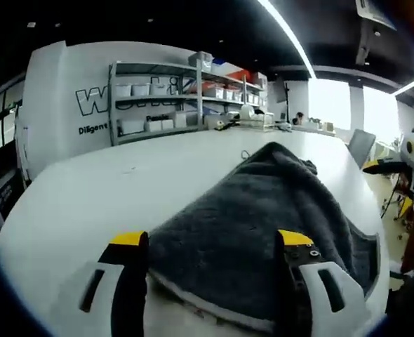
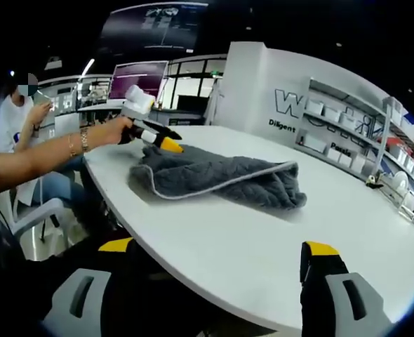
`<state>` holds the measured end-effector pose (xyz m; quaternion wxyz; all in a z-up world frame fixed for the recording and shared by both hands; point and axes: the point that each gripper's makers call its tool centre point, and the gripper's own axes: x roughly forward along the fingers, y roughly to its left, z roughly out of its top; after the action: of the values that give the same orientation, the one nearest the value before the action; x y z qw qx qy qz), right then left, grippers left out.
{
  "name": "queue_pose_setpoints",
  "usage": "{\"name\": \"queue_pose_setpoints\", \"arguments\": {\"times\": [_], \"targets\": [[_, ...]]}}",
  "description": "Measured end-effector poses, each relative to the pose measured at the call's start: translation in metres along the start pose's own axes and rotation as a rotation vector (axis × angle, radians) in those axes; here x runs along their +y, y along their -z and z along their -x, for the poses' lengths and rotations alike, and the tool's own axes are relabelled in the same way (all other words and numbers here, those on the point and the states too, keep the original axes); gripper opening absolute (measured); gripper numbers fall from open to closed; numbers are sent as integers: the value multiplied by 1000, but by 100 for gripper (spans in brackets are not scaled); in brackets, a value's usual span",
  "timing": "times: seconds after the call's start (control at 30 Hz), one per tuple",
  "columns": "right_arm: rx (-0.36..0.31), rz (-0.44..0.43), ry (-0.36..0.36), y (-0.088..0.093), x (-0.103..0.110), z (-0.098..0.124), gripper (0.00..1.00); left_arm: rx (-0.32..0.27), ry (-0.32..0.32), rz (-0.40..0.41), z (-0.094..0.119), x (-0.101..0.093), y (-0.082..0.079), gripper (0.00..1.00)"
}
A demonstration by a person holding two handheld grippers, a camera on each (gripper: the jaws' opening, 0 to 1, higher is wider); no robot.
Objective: Open the folded towel by lifting each exposed corner and separating the folded layers until the towel lies flat within the target outline without major curled edges
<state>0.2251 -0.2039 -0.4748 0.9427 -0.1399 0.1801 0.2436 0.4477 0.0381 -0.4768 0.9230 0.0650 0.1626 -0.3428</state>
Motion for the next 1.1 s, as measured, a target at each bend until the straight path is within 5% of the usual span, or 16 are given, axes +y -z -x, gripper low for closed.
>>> {"name": "queue_pose_setpoints", "arguments": {"times": [0.23, 0.67, 1.1], "targets": [[4, -9, 17, 2, -6, 2, 99, 41, -38, 27, -10, 12, 10, 44], [8, -9, 16, 4, -6, 2, 99, 55, -134, -29, -22, 13, 17, 21], [12, -6, 9, 5, -5, 0, 99, 70, -160, -57, -37, 28, 12, 14]]}}
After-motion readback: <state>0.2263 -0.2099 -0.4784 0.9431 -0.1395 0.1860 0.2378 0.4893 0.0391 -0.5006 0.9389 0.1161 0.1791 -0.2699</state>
